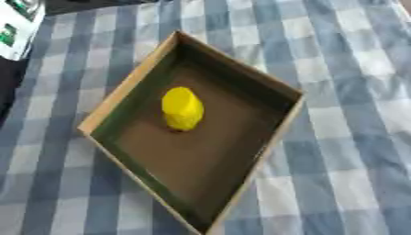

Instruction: Pick up objects on the table and place them in the box.

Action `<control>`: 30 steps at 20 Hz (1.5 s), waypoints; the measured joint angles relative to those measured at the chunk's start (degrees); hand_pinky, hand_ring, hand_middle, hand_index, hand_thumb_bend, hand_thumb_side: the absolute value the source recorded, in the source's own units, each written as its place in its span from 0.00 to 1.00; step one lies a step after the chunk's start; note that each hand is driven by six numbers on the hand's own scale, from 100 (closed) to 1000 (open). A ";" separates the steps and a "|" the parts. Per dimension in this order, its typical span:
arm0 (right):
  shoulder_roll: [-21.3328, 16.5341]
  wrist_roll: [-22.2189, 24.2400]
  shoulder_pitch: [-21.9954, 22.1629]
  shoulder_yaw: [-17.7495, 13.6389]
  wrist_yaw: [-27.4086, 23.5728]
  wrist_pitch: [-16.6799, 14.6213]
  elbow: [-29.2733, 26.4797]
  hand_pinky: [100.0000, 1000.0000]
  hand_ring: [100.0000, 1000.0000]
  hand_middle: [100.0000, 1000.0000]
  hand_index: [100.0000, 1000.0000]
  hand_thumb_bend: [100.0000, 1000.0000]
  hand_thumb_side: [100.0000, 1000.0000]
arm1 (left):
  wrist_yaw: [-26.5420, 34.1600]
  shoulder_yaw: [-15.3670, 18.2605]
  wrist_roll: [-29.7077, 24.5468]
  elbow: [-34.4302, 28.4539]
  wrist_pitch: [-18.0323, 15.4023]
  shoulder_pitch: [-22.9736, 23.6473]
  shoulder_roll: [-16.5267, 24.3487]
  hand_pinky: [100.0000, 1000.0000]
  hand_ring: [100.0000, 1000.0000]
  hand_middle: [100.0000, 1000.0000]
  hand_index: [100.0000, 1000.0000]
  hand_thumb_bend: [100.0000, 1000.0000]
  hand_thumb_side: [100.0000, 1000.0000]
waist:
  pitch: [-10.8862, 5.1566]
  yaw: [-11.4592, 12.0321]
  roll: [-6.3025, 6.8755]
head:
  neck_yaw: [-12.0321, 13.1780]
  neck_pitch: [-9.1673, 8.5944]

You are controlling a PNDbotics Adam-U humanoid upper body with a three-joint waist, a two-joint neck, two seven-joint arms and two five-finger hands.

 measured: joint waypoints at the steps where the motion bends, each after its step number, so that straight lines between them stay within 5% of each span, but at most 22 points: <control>1: 0.03 -0.11 0.25 -0.03 -0.08 0.02 0.00 0.80 0.81 0.57 0.78 0.00 0.59 | 1.01 -1.04 -0.72 -3.14 -0.19 0.75 -0.04 0.74 0.73 0.60 0.64 0.00 0.00 | -0.73 -0.10 0.02 | -0.37 0.44; 12: 1.22 -1.24 2.01 -0.71 -0.75 0.12 0.00 0.80 0.81 0.58 0.78 0.00 0.58 | 6.87 -10.27 -8.14 -37.79 -0.02 12.86 -6.74 0.72 0.69 0.59 0.64 0.00 0.00 | -4.51 5.28 -2.73 | -6.08 3.70; 18: 1.55 -1.97 2.64 -1.27 -0.78 0.08 0.00 0.80 0.80 0.57 0.77 0.00 0.57 | 5.07 -13.05 -9.42 -40.20 -2.52 19.35 -10.71 0.72 0.70 0.58 0.63 0.00 0.00 | -4.56 6.71 -3.33 | -7.59 4.36; 30: 2.03 -2.40 2.80 -1.41 -0.78 -0.01 0.00 0.80 0.80 0.57 0.77 0.00 0.57 | 1.33 -15.76 -12.42 -40.27 0.14 27.75 -12.11 0.74 0.73 0.62 0.67 0.01 0.00 | -4.57 7.07 -4.13 | -7.77 4.36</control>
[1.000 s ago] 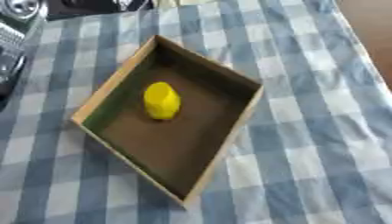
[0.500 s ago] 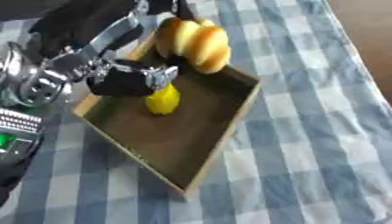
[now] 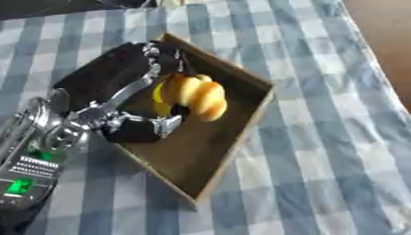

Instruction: Pick up objects on the table and place them in the box.

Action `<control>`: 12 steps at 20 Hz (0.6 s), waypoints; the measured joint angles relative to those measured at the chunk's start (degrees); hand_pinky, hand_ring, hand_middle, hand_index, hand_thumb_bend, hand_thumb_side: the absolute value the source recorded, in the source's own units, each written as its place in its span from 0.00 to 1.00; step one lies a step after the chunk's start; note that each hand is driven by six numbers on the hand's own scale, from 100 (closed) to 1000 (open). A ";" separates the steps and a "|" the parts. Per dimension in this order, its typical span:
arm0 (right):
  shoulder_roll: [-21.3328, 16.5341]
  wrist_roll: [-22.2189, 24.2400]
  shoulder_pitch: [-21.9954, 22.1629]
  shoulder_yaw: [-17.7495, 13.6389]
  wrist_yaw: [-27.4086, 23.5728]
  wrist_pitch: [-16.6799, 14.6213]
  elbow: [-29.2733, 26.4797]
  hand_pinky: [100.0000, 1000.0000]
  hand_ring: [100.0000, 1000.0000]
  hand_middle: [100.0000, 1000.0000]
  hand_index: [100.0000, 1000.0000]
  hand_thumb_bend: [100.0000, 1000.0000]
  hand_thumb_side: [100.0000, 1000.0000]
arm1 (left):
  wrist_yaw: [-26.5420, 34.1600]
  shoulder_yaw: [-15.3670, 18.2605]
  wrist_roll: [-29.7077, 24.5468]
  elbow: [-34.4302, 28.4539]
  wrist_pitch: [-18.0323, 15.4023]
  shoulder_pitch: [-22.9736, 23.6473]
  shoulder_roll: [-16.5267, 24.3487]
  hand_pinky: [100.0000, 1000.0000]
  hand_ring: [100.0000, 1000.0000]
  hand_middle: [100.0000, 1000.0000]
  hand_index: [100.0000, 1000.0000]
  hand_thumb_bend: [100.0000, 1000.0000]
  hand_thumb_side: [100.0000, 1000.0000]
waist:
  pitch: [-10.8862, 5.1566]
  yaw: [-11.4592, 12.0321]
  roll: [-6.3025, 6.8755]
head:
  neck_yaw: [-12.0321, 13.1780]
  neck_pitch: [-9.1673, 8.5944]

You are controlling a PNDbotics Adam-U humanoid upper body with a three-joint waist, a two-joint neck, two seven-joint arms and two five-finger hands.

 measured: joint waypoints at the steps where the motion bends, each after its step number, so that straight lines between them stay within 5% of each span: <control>1: 0.01 -0.01 0.00 0.00 0.00 0.00 0.00 0.80 0.80 0.57 0.77 0.00 0.57 | -0.19 -0.23 -0.41 0.00 0.15 0.29 -0.03 0.74 0.74 0.63 0.68 0.03 0.00 | 0.00 -0.02 -0.02 | 0.02 0.00; 4: 0.02 -0.02 0.00 -0.02 0.00 0.00 0.00 0.80 0.80 0.57 0.77 0.00 0.57 | -0.49 -0.65 -2.18 0.12 0.17 0.99 -0.06 0.88 0.91 0.84 0.90 0.19 0.00 | 0.00 -0.04 -0.10 | 0.17 0.00; 5: 0.03 -0.03 0.00 -0.02 0.00 0.00 0.00 0.80 0.80 0.57 0.77 0.00 0.57 | -0.73 -0.65 -2.79 0.21 0.10 1.13 -0.06 0.89 0.92 0.85 0.91 0.20 0.00 | 0.00 -0.04 -0.13 | 0.18 0.00; 7: 0.03 -0.04 0.00 -0.05 0.00 0.00 0.00 0.80 0.81 0.57 0.77 0.00 0.57 | -1.72 -0.61 -3.82 0.23 -0.06 1.39 -0.06 0.98 0.99 0.86 0.94 0.36 0.00 | 0.00 0.00 -0.14 | 0.19 0.00; 10: 0.03 -0.11 0.03 -0.18 0.00 0.04 0.00 0.80 0.81 0.57 0.77 0.00 0.57 | -5.07 -0.39 -4.38 0.17 -0.44 1.43 -0.06 1.00 1.00 0.90 0.97 0.53 0.27 | 0.00 0.12 -0.17 | 0.16 0.02; 12: 0.03 -0.14 0.14 -0.22 0.00 0.05 0.00 0.80 0.81 0.57 0.77 0.00 0.57 | -7.57 -0.09 -4.10 0.14 -0.53 1.42 -0.06 1.00 1.00 0.89 0.97 0.53 0.27 | 0.00 0.35 -0.24 | 0.13 0.03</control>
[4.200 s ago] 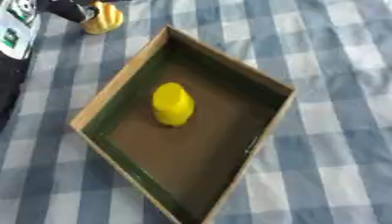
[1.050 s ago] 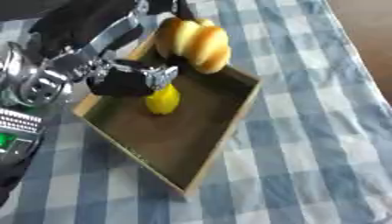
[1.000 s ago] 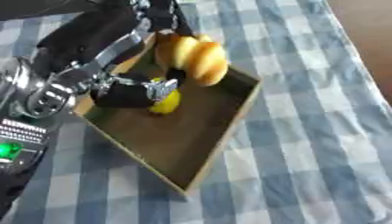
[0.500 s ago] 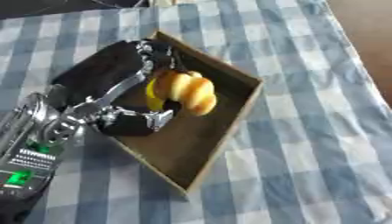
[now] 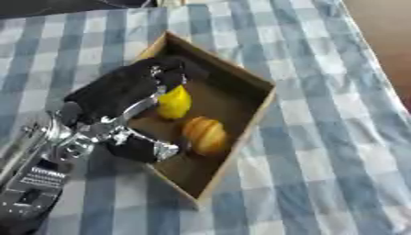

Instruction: Pick up objects on the table and place them in the box.

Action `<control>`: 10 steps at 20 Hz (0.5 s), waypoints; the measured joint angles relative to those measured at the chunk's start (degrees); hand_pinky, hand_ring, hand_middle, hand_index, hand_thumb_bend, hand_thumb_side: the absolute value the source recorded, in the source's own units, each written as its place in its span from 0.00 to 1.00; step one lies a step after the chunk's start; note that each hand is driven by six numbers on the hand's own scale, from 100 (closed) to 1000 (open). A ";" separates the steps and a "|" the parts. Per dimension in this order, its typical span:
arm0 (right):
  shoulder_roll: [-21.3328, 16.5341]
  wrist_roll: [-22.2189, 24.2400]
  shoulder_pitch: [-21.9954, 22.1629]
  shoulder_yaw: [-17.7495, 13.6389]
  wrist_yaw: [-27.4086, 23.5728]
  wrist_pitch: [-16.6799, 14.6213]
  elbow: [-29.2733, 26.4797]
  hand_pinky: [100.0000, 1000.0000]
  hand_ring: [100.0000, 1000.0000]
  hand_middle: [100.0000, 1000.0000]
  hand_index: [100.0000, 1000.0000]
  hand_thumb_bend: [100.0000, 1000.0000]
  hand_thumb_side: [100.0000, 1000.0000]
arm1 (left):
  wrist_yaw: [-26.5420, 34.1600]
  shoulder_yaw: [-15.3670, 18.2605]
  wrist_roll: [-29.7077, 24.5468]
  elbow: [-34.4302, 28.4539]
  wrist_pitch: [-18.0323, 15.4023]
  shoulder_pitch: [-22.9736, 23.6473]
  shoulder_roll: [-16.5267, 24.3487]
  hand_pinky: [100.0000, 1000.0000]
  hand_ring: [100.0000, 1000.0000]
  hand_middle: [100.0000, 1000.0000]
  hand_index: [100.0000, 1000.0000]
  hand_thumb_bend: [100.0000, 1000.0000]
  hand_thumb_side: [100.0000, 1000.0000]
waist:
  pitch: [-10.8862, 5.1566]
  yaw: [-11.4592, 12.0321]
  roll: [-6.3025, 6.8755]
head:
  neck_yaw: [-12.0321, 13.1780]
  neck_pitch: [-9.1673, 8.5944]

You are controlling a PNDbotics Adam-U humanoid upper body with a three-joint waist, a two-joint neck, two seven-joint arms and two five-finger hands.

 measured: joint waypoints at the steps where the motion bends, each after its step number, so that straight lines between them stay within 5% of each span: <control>1: 0.00 -0.01 0.00 -0.02 0.00 0.00 0.00 0.80 0.81 0.57 0.77 0.00 0.57 | -1.01 0.17 0.37 -0.02 -0.04 0.00 0.00 1.00 1.00 0.89 0.97 0.51 0.25 | 0.00 0.08 -0.07 | -0.01 0.01; 3: 0.00 -0.04 0.01 -0.07 0.00 0.01 0.00 0.80 0.80 0.57 0.77 0.00 0.56 | -2.44 0.40 1.52 -0.04 -0.05 -0.02 -0.02 1.00 1.00 0.88 0.96 0.45 0.22 | 0.00 0.11 -0.21 | -0.02 0.02; 8: 0.00 -0.35 0.04 -0.10 0.00 -0.02 0.00 0.80 0.80 0.57 0.77 0.00 0.56 | -0.76 3.51 11.67 -0.09 0.45 -0.72 -1.21 0.88 0.93 0.79 0.84 0.00 0.21 | -0.26 0.60 -0.33 | -0.30 0.03; 10: 0.00 -0.44 0.08 -0.13 0.00 -0.06 0.00 0.80 0.80 0.57 0.77 0.00 0.56 | 3.67 6.40 19.72 -0.13 1.08 -1.22 -1.51 0.86 0.92 0.78 0.82 0.00 0.20 | -0.55 1.06 -0.46 | -0.72 0.03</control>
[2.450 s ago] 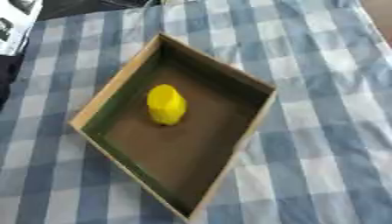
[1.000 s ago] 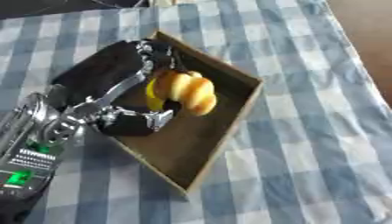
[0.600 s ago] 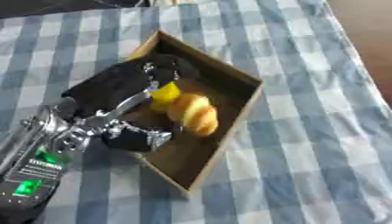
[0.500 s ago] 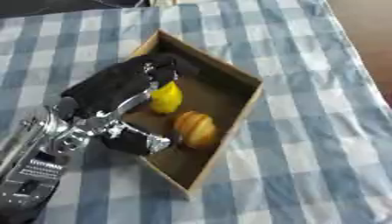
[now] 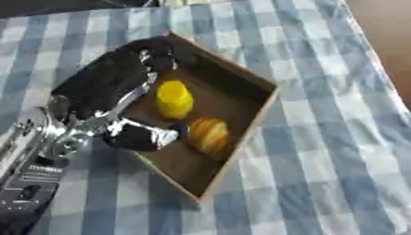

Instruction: Pick up objects on the table and place them in the box.

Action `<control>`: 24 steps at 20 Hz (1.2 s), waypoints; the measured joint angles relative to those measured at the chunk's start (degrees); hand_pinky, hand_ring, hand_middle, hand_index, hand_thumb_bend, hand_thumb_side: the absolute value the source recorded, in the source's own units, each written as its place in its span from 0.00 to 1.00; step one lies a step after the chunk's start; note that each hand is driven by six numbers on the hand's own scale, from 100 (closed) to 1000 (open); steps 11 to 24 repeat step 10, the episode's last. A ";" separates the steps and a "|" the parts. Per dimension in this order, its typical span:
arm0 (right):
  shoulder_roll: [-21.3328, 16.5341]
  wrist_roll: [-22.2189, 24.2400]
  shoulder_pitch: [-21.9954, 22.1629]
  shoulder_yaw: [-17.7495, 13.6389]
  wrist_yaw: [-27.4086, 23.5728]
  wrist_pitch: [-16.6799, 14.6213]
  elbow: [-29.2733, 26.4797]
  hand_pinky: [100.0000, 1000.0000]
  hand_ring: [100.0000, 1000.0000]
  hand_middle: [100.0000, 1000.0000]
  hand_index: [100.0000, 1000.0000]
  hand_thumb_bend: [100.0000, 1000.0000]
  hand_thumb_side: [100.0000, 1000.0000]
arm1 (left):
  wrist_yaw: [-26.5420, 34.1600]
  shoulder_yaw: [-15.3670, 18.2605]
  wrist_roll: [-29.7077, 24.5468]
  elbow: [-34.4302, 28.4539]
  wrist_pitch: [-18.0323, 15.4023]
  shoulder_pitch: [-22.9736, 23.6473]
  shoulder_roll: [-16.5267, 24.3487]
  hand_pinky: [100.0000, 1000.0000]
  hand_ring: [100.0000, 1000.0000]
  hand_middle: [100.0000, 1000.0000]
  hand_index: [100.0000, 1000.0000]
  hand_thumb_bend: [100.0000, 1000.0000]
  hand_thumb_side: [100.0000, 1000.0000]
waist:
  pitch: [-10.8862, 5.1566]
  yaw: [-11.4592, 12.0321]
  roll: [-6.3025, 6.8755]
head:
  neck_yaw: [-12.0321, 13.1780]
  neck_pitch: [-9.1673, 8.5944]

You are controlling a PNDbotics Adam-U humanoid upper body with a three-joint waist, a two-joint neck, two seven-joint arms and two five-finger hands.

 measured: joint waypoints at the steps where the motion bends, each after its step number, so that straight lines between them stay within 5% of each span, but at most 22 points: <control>1: 0.00 -0.09 0.04 -0.01 0.00 -0.03 0.00 0.80 0.80 0.57 0.77 0.00 0.56 | 2.70 1.76 4.33 -0.01 0.34 -0.19 0.01 0.85 0.90 0.77 0.81 0.00 0.18 | -0.12 0.21 -0.10 | -0.27 0.00; 5: 0.00 -0.64 0.48 -0.42 0.01 -0.15 0.00 0.80 0.80 0.57 0.77 0.00 0.55 | 12.31 9.05 20.16 -0.05 -0.20 -0.09 1.05 0.81 0.87 0.74 0.79 0.00 0.18 | -0.42 1.18 -0.21 | -1.16 0.02; 10: -0.01 -1.57 0.51 -1.13 0.19 -0.65 0.00 0.80 0.80 0.57 0.77 0.00 0.55 | 20.86 16.78 35.38 -0.16 -4.54 5.51 3.41 0.79 0.85 0.71 0.77 0.00 0.20 | -0.54 3.12 -0.99 | -1.75 0.03; 24: -0.01 -1.57 0.51 -1.13 0.19 -0.65 0.00 0.80 0.80 0.57 0.77 0.00 0.55 | 20.86 16.78 35.38 -0.16 -4.54 5.51 3.41 0.79 0.85 0.71 0.77 0.00 0.20 | -0.54 3.12 -0.99 | -1.75 0.03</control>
